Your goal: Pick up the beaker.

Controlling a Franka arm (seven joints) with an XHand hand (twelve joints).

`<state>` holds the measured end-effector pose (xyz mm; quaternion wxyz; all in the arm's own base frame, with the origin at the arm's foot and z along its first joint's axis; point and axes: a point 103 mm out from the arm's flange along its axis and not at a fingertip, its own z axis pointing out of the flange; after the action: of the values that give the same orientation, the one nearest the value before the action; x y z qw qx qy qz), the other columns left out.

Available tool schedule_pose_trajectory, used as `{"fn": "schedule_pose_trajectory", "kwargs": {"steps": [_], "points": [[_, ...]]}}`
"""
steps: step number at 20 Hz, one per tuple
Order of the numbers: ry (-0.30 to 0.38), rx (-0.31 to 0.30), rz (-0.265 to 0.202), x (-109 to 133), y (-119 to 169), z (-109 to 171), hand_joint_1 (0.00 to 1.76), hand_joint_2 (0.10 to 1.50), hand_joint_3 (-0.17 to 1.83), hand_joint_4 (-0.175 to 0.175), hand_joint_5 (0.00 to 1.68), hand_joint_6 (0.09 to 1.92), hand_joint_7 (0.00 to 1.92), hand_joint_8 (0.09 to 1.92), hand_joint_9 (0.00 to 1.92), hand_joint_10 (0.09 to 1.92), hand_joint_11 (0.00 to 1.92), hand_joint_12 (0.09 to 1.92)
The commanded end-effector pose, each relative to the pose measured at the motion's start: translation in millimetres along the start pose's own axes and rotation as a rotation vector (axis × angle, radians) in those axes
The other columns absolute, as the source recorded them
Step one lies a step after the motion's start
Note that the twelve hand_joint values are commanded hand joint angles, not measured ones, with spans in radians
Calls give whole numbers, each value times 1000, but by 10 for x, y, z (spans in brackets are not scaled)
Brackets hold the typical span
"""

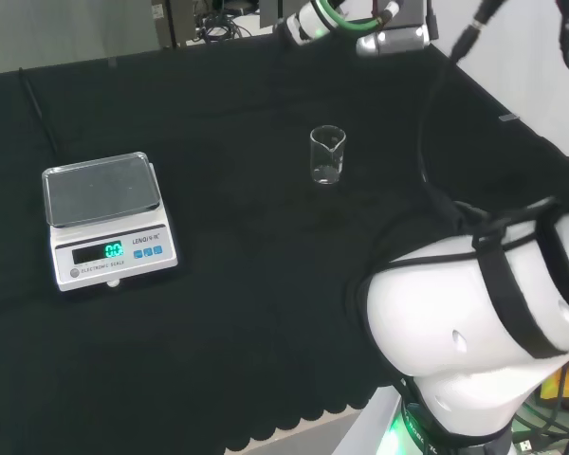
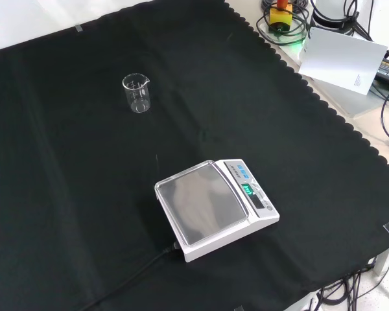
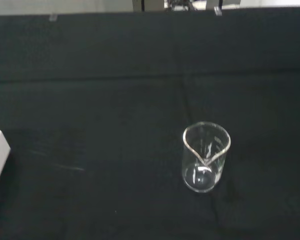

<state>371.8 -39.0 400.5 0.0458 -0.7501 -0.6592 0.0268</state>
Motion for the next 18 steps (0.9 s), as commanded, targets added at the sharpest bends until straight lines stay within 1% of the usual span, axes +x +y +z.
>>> {"fn": "schedule_pose_trajectory", "kwargs": {"steps": [1, 4, 6, 9, 14, 16, 18], "points": [[67, 23, 44, -388, 625, 703, 526, 666, 222, -30, 178, 87, 60, 723, 92, 836, 0, 1300], [74, 38, 45, -396, 756, 964, 528, 676, 203, -26, 145, 87, 21, 710, 27, 833, 0, 1205], [71, 35, 48, -390, 826, 1126, 529, 682, 190, -22, 117, 87, 5, 647, 6, 801, 0, 1154], [95, 51, 53, -387, 936, 1353, 530, 691, 172, -17, 92, 87, 0, 570, 0, 745, 0, 1088], [109, 105, 55, -383, 1155, 1704, 530, 695, 162, -14, 82, 87, 0, 544, 0, 725, 0, 1057], [133, 131, 58, -403, 1237, 1825, 530, 695, 160, -14, 81, 87, 0, 542, 0, 723, 0, 1054], [141, 150, 56, -403, 1303, 1931, 530, 696, 159, -14, 81, 87, 0, 540, 0, 722, 0, 1052]]}}
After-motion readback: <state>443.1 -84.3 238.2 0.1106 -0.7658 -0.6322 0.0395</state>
